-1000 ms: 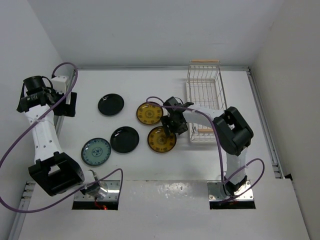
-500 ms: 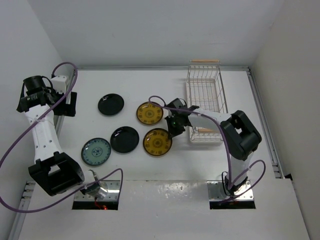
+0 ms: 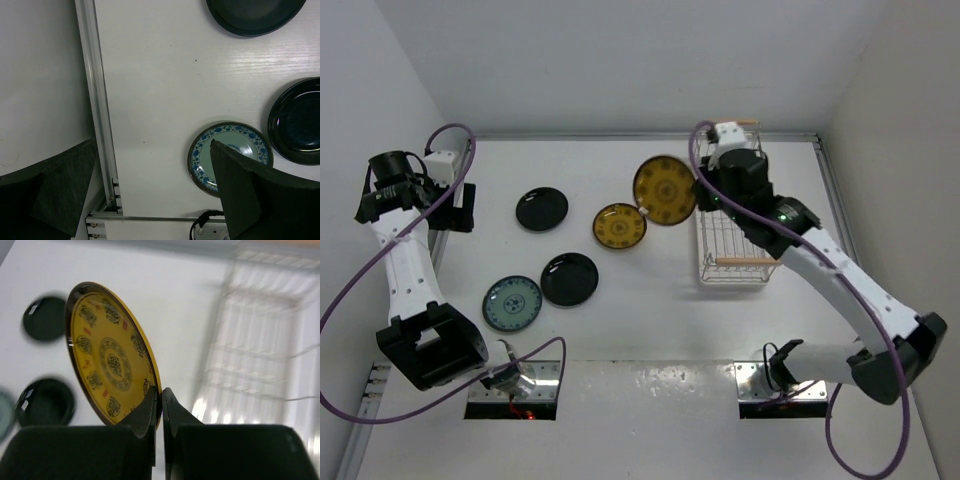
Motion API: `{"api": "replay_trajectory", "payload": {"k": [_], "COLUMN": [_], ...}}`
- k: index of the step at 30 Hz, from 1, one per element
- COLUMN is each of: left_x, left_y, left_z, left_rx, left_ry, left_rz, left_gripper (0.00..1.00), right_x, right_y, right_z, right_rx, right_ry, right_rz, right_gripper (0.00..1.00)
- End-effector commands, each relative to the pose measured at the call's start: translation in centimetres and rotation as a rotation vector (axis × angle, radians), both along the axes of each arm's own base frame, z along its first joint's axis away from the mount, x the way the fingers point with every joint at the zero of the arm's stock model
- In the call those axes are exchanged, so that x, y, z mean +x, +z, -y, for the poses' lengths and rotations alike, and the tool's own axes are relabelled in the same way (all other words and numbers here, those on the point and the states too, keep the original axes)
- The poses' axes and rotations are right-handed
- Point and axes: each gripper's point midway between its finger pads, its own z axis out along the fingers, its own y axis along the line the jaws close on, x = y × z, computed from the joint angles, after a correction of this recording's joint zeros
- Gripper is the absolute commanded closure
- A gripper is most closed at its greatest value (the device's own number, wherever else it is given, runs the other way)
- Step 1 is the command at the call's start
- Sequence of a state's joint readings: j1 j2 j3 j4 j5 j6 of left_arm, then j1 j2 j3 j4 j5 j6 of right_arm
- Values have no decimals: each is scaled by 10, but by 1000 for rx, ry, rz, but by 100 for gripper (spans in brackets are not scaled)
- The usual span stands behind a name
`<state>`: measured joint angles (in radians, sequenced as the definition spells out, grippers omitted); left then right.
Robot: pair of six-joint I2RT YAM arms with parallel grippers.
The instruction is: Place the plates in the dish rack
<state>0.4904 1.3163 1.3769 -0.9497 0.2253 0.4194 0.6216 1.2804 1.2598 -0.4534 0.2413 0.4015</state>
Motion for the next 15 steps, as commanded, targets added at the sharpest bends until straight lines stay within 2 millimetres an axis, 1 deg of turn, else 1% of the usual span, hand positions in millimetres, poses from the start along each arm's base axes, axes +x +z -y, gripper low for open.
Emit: {"api": "replay_trajectory", "payload": {"k": [1,2,3,4,5,6,7,8,10,11,12,13,14,15], "left_x": [9,9,9,10,11,11,11,11,11,12,12,14,14,14], "left_y": [14,14,14,14,12,12,12,12,12,9,9,9,9,9], "left_z": [4,4,4,7,6,6,6,6,8,7,7,10,10,10], "left_rx": [-4,-4,-4,-4,-9,-9,-9,-9,-15,-19,-19,-19,-19,-19], "left_ry": [-13,-13,-13,-22,-22,-22,-22,-22,-28,-28,-28,-37,-37,-37], "left_rz": [50,50,50,50,42,41,41,41,45,37,37,36,36,36], "left_gripper": [0,0,0,0,0,0,0,0,0,0,0,0,0,0], "right_x": [18,22,19,14,15,8,10,8,4,3,2,1,2,0], "right_y": [55,67,76,81,86,95,82,79,61,52,46,38,29,24], "right_z": [84,116,138,166,180,199,206,221,232,235,234,237,236,239], "right_rx": [-169,-273,-330,-484,-516,-591,-646,-730,-781,-768,-758,-735,-732,-735], "right_ry": [-336,-436,-526,-592,-652,-748,-762,-769,-774,-783,-762,-773,-750,-753], "right_rz": [197,241,268,275,289,302,283,256,211,197,186,175,160,144], "right_gripper": [100,100,100,100,100,100,100,100,100,100,100,100,100,100]}}
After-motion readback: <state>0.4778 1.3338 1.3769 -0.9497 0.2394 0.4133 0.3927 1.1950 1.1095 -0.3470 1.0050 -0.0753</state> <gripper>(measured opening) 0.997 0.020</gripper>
